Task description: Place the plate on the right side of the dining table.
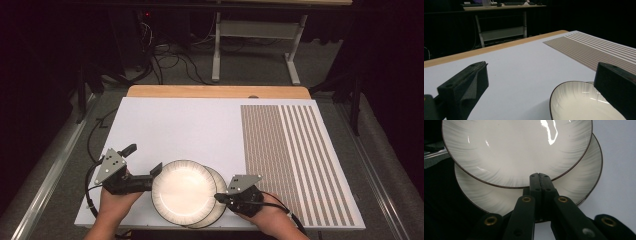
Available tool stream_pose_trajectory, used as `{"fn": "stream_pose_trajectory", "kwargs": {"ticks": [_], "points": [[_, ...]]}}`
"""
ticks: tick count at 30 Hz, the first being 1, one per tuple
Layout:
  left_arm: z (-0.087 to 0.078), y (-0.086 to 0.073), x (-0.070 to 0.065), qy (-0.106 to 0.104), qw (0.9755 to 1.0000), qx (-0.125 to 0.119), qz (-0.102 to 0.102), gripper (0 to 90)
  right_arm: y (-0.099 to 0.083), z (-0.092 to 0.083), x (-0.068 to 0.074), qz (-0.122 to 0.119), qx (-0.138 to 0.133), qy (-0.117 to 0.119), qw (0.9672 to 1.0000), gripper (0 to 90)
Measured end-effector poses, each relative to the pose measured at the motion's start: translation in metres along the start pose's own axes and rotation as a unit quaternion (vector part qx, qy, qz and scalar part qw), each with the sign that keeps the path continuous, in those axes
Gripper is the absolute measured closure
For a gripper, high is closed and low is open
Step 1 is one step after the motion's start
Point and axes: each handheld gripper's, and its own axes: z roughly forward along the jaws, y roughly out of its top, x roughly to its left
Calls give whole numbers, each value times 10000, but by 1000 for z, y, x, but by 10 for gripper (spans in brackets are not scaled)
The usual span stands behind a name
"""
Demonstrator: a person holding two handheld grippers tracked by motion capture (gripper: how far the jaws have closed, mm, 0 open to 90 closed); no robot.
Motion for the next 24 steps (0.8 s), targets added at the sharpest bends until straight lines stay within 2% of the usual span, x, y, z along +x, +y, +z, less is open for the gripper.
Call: {"fn": "stream_pose_trajectory", "kwargs": {"ticks": [5, 11, 20, 24], "points": [[-1, -1, 3, 3, 10000, 3, -28, 0, 3, 9, 2, -17, 41, 89, 10000, 900], [-1, -1, 3, 0, 10000, 5, -36, 0, 6, 13, 3, -111, 43, 96, 9999, 900], [0, 0, 2, -31, 10000, 52, -2, 2, 9, 18, 5, -121, 69, 105, 9998, 900], [3, 2, 3, -5, 9999, 168, 7, 4, 9, 17, 7, -109, 99, 71, 9999, 900]]}}
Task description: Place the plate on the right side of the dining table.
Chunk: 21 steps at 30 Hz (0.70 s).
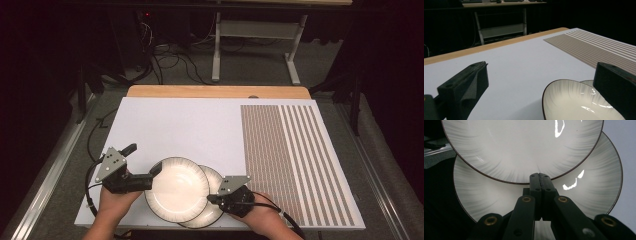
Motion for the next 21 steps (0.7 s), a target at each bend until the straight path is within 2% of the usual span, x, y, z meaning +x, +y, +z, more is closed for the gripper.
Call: {"fn": "stream_pose_trajectory", "kwargs": {"ticks": [2, 3, 9, 13, 15, 16, 17, 18, 19, 20, 21], "points": [[2, 3, 2, 45, 9998, 179, 67, 4, 0, 0, -1, -30, -33, -12, 10000, 900], [2, 3, 2, 45, 9998, 179, 67, 4, 0, 0, -1, -30, -33, -12, 10000, 900], [3, 13, 8, -176, 9985, 482, -209, 4, 0, 0, -1, -22, -22, -26, 10000, 900], [5, 17, 7, -298, 9965, 741, -263, 4, 0, 1, 0, -36, -26, -61, 10000, 900], [7, 17, 6, -381, 9941, 963, -323, 4, 0, 1, 0, -45, -17, -60, 10000, 900], [7, 17, 6, -381, 9941, 963, -323, 4, 0, 1, 0, -45, -17, -60, 10000, 900], [8, 15, 6, -484, 9911, 1168, -415, 5, -1, 1, 0, -70, -22, -64, 10000, 900], [8, 15, 6, -484, 9911, 1168, -415, 5, -1, 1, 0, -70, -22, -64, 10000, 900], [10, 11, 6, -601, 9864, 1421, -564, 5, -1, 1, 0, -73, -21, -68, 9999, 900], [10, 11, 6, -601, 9864, 1421, -564, 5, -1, 1, 0, -73, -21, -68, 9999, 900], [11, 8, 6, -652, 9825, 1605, -680, 5, -1, 1, 0, -72, -20, -66, 10000, 900]]}}
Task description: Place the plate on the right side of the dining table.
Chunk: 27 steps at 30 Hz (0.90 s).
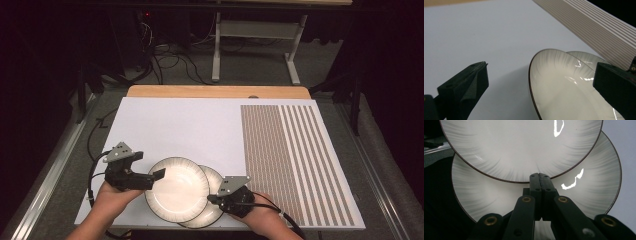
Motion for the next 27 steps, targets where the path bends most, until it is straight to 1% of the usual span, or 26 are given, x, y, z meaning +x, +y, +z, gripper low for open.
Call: {"fn": "stream_pose_trajectory", "kwargs": {"ticks": [1, 2, 3, 4, 5, 6, 7, 9, 10, 11, 12, 13, 14, 15, 17, 18, 19, 20, 22, 23, 24, 25, 27], "points": [[0, 0, 0, 0, 10000, 0, 0, 5, 0, 0, 0, 0, 0, 0, 10000, 900], [1, -3, 0, -56, 9999, 81, -105, 5, 0, 0, 0, 3, 4, -3, 10000, 900], [3, -6, 1, -114, 9995, 212, -219, 5, 0, 0, 0, 1, -13, 2, 10000, 900], [3, -6, 1, -114, 9995, 212, -219, 5, 0, 0, 0, 1, -13, 2, 10000, 900], [3, -8, 1, -122, 9991, 301, -273, 5, 0, 0, 0, 6, -8, -4, 10000, 900], [5, -11, 2, -146, 9983, 434, -368, 5, 1, 0, 0, -5, 6, 3, 10000, 900], [5, -11, 2, -146, 9983, 434, -368, 5, 1, 0, 0, -6, 4, 4, 10000, 900], [7, -14, 1, -192, 9971, 550, -484, 5, 1, 0, 1, 4, 30, 0, 10000, 900], [8, -16, 1, -226, 9964, 652, -486, 5, 1, 0, 1, -10, 20, -5, 10000, 900], [10, -17, 1, -246, 9959, 702, -517, 6, 1, 0, 1, 1, 19, 6, 10000, 900], [10, -17, 1, -246, 9959, 702, -517, 10, 1, 0, 1, 1, 19, 6, 10000, 900], [11, -18, 0, -277, 9952, 786, -519, 10, 1, -1, 1, 3, 33, -9, 10000, 900], [13, -20, 0, -347, 9940, 860, -578, 24, 1, 0, 0, -11, 13, -3, 10000, 900], [13, -20, 0, -347, 9940, 860, -578, 30, 1, 0, 0, -26, -3, -4, 10000, 900], [16, -22, -1, -391, 9925, 986, -609, 38, 1, 0, 0, -25, -13, -16, 10000, 900], [18, -23, -1, -411, 9917, 1050, -623, 61, 1, 0, 0, -27, 0, -12, 10000, 900], [18, -23, -1, -411, 9917, 1050, -623, 70, 1, 0, 0, -27, 0, -12, 10000, 900], [19, -23, -2, -438, 9909, 1082, -673, 70, 1, 0, 0, -28, 1, -13, 10000, 900], [21, -24, -3, -506, 9894, 1182, -682, 114, 1, 0, 0, -29, 5, -18, 10000, 900], [21, -24, -3, -506, 9894, 1182, -682, 130, 1, 0, 0, -29, 5, -18, 10000, 900], [22, -24, -3, -511, 9885, 1238, -709, 130, 1, 0, 0, -30, 7, -17, 10000, 900], [22, -24, -4, -524, 9871, 1314, -754, 154, 1, 0, 0, -31, 3, -16, 10000, 900], [23, -24, -5, -566, 9854, 1387, -808, 172, 1, 0, 0, -15, -4, -21, 10000, 900]]}}
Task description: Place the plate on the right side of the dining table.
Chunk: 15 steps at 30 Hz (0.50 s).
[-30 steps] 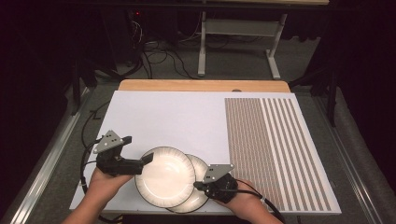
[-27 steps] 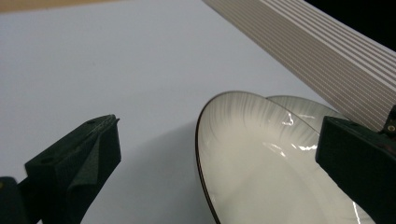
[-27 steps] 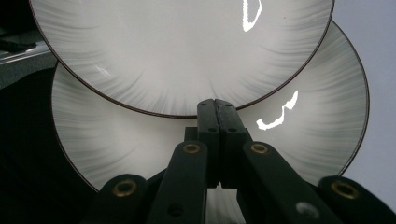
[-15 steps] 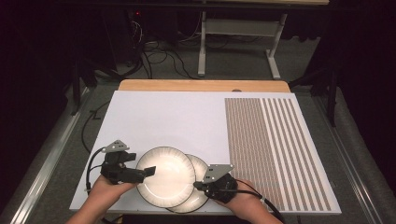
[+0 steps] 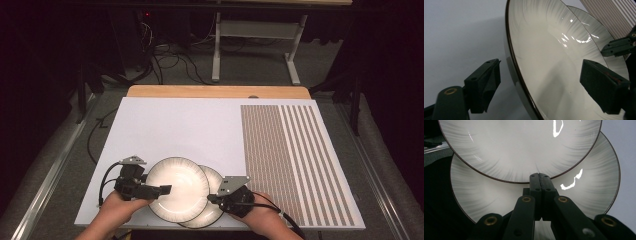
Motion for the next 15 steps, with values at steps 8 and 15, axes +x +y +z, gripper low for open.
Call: {"fn": "stream_pose_trajectory", "kwargs": {"ticks": [8, 15], "points": [[0, 1, -1, -162, 9998, 85, -59, 388, 0, 0, 0, -7, 12, -5, 10000, 900], [-3, 1, 2, -108, 9995, 213, -204, 528, 0, 0, 1, 44, 26, -26, 10000, 900]]}}
